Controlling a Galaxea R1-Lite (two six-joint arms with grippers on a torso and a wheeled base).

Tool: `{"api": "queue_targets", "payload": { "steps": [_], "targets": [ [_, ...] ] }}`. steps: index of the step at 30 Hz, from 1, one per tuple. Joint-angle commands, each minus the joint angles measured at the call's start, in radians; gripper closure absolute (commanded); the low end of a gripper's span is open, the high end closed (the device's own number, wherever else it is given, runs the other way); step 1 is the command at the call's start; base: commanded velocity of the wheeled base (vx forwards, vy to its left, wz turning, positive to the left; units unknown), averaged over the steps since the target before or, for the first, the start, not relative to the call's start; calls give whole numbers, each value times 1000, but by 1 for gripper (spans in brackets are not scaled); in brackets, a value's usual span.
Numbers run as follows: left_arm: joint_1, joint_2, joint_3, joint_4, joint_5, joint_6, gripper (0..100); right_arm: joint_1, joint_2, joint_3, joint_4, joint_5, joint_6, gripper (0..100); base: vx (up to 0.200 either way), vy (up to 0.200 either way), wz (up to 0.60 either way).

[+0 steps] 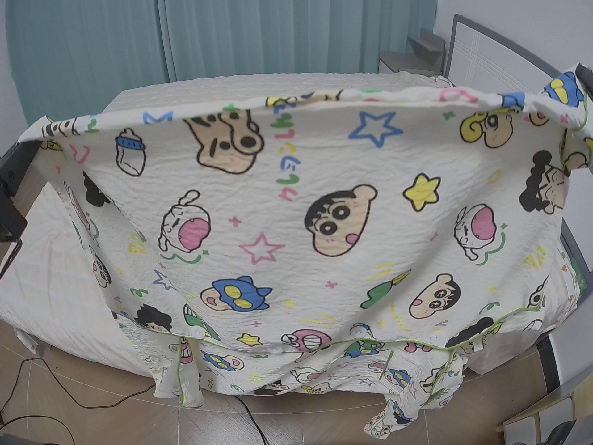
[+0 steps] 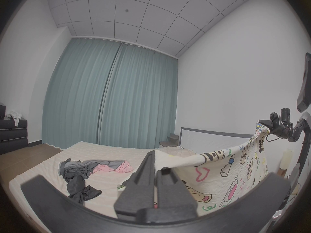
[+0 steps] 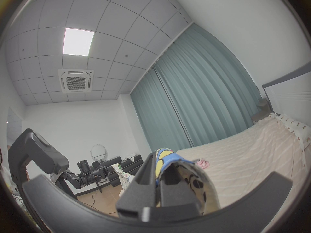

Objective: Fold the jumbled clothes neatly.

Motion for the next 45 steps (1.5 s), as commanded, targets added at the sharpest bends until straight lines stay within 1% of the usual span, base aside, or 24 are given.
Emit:
{"api": "queue_targets", "payload": {
  "steps": [1, 5, 11, 16, 28, 31, 36, 45],
  "targets": [
    [0, 1, 53, -1, 5, -1, 100, -15, 1, 38, 8, 4, 3, 100, 0, 0, 0],
    [0, -1, 85, -1, 5, -1, 100, -30, 8, 43, 13, 6, 18, 100, 0, 0, 0],
    [1, 8, 142, 8, 7, -2, 100, -76, 44, 66, 11, 7, 26, 100, 0, 0, 0],
    [1, 24, 149, 34, 5, -4, 100, -102, 61, 86, 11, 24, 27, 100, 0, 0, 0],
    [-9, 21, 204, 36, 2, -8, 100, -125, 60, 133, 9, 38, 27, 100, 0, 0, 0],
    [-49, 8, 192, 28, 4, -8, 100, -133, 43, 124, 3, 42, 29, 100, 0, 0, 0],
    [-58, -39, 180, 22, 4, -2, 100, -133, -15, 123, 3, 90, 30, 100, 0, 0, 0],
    [-58, -88, 180, 23, 1, -4, 100, -130, -61, 130, 13, 107, 49, 100, 0, 0, 0]
  ]
}}
